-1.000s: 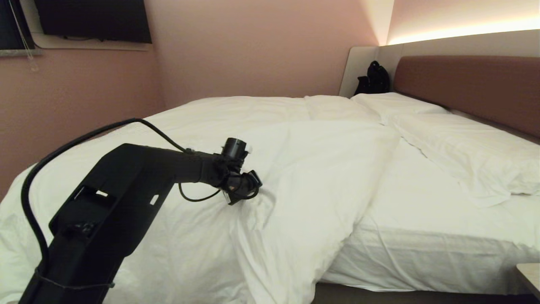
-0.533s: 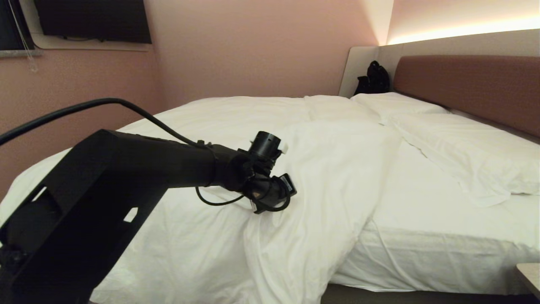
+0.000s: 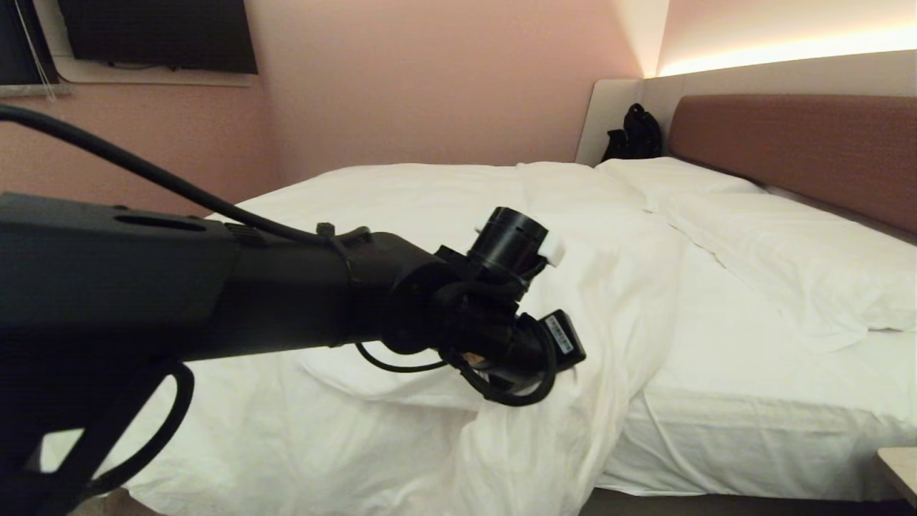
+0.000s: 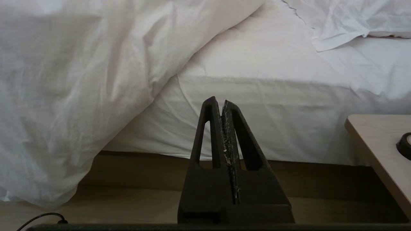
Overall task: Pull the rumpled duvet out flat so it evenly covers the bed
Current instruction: Flatten the corners of the folded blanket
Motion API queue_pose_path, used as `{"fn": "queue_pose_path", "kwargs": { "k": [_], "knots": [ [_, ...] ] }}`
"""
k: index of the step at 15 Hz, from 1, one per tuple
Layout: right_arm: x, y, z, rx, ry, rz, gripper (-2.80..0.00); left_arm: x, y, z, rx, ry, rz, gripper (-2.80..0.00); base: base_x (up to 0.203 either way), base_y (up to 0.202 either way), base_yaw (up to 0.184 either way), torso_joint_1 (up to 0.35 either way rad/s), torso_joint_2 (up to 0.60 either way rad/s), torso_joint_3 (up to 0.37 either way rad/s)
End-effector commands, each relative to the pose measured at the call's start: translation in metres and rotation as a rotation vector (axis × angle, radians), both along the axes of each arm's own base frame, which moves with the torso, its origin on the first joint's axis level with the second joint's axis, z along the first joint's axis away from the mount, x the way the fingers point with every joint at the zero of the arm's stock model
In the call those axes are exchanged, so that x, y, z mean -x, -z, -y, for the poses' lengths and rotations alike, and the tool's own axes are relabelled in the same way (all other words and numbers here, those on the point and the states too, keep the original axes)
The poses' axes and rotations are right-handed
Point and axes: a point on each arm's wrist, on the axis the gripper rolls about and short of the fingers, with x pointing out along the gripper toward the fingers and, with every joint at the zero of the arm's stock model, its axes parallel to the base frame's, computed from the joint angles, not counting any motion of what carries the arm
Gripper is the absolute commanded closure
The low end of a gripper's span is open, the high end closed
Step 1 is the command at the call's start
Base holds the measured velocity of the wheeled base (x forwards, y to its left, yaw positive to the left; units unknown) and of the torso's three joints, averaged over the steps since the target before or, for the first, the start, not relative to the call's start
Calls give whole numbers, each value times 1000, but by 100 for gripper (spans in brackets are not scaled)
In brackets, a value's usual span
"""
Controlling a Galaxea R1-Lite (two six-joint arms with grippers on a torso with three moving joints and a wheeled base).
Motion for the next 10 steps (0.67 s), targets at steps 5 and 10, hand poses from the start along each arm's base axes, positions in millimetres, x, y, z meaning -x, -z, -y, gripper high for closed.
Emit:
{"fn": "queue_pose_path", "kwargs": {
  "k": [5, 10],
  "knots": [
    [0, 0, 0, 0, -1, 0, 0, 43, -17, 18, 29, 109, 7, 0, 0, 0, 0, 0, 0, 0],
    [0, 0, 0, 0, -1, 0, 0, 79, -20, 39, 38, 219, 15, 0, 0, 0, 0, 0, 0, 0]
  ]
}}
